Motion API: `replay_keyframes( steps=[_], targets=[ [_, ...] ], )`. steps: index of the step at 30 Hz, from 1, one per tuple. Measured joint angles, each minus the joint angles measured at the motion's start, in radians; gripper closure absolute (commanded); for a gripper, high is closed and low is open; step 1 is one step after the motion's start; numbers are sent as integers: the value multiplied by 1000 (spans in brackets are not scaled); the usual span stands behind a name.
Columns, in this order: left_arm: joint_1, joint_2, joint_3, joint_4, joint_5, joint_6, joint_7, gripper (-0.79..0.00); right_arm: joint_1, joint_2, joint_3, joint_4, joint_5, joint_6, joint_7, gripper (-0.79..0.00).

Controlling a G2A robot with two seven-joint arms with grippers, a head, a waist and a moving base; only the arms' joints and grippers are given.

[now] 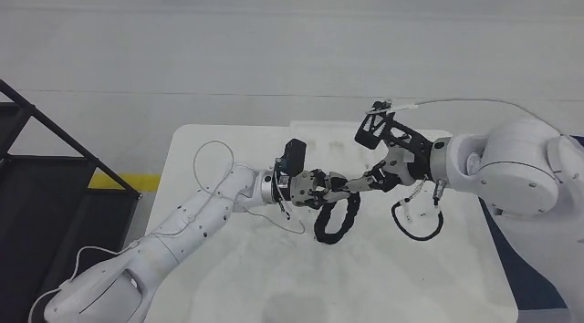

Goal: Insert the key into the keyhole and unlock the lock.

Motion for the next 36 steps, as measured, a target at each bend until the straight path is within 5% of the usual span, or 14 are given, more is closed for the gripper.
replay_keyframes(
  steps=[8, 18, 26, 33, 36],
  targets=[
    [-80, 98, 49, -92, -359, 0, -342, 0, -18, 14, 2, 11, 66, -157, 71, -785],
    [-139, 195, 53, -183, -717, 0, -751, 0, -6, 16, -28, 29, 69, -184, 46, -785],
    [-170, 221, 67, -227, -888, 0, -959, 0, -28, 20, -30, 16, 25, -199, 22, -785],
    [-175, 216, 85, -212, -983, 0, -1045, 0, -43, 43, -63, -12, -111, -382, -146, -785],
    [-166, 214, 86, -203, -1010, 0, -1060, 0, -49, 58, -77, -6, -161, -445, -208, -711]
  ],
)
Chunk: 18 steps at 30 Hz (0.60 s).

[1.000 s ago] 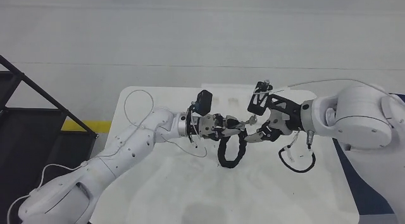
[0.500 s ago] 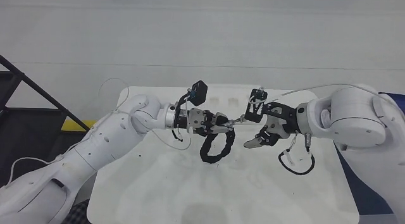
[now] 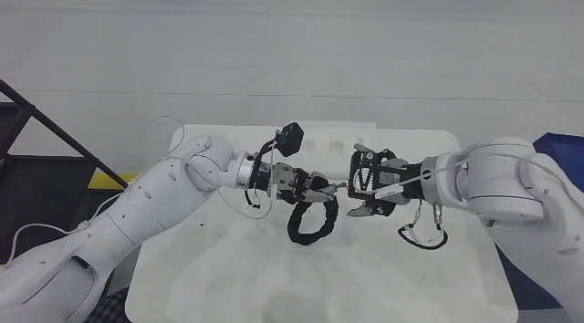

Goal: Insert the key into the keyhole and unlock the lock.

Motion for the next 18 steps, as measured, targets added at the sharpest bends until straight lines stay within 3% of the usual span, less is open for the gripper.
replay_keyframes(
  steps=[2, 6, 18],
  targets=[
    [6, 0, -3, 2, -9, 0, -6, 0, -3, 6, -2, -1, -15, -16, -16, -640],
    [18, 2, -13, 2, -22, 0, -24, 0, -5, 13, -1, -19, -55, -32, -32, -385],
    [45, 3, -38, -2, -65, 0, -71, 0, 9, 17, -29, -51, -106, -36, -36, -154]
  ],
)
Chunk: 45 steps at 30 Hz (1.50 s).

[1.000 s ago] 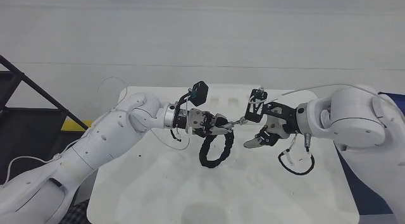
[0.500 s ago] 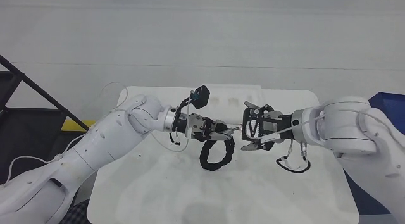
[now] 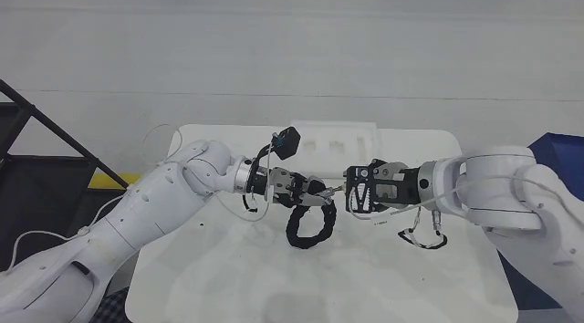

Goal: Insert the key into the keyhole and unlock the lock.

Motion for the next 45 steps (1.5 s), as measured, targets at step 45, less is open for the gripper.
replay_keyframes(
  steps=[45],
  targets=[
    [57, -40, -87, -37, 166, 0, 58, 0, -10, -9, 7, 159, 554, 519, 41, 0]
  ],
)
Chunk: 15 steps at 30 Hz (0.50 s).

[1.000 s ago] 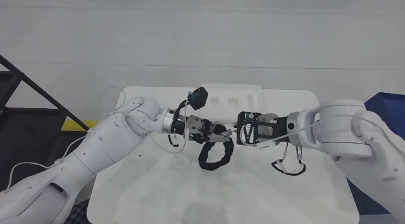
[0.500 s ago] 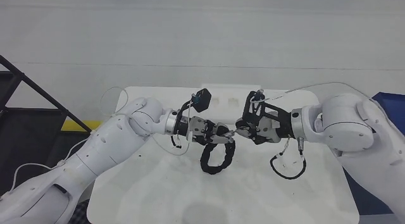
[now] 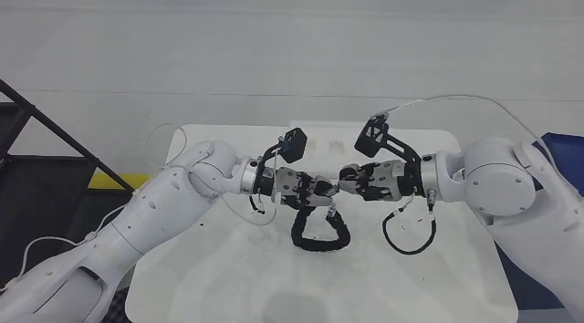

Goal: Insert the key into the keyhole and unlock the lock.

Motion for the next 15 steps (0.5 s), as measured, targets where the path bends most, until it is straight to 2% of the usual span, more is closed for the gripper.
replay_keyframes(
  steps=[4, 5, 6, 7, 8, 15],
  targets=[
    [4, -1, -3, -2, 10, 0, 5, 0, -11, 2, 12, -5, 15, 23, 7, 0],
    [4, -1, -3, -2, 12, 0, 5, 0, -13, 2, 13, -5, 14, 23, 8, -259],
    [5, -2, -3, -1, 14, 0, 5, 0, -14, 2, 14, -6, 14, 22, 8, -413],
    [5, -2, -3, 1, 17, 0, 5, 0, -15, 2, 16, -6, 14, 22, 9, -699],
    [4, -2, -3, 3, 20, 0, 4, 0, -15, 2, 17, -7, 12, 22, 11, -785],
    [0, -4, -8, 29, 56, 0, -3, 0, -14, 7, 45, -14, -18, 19, 36, -785]
  ],
)
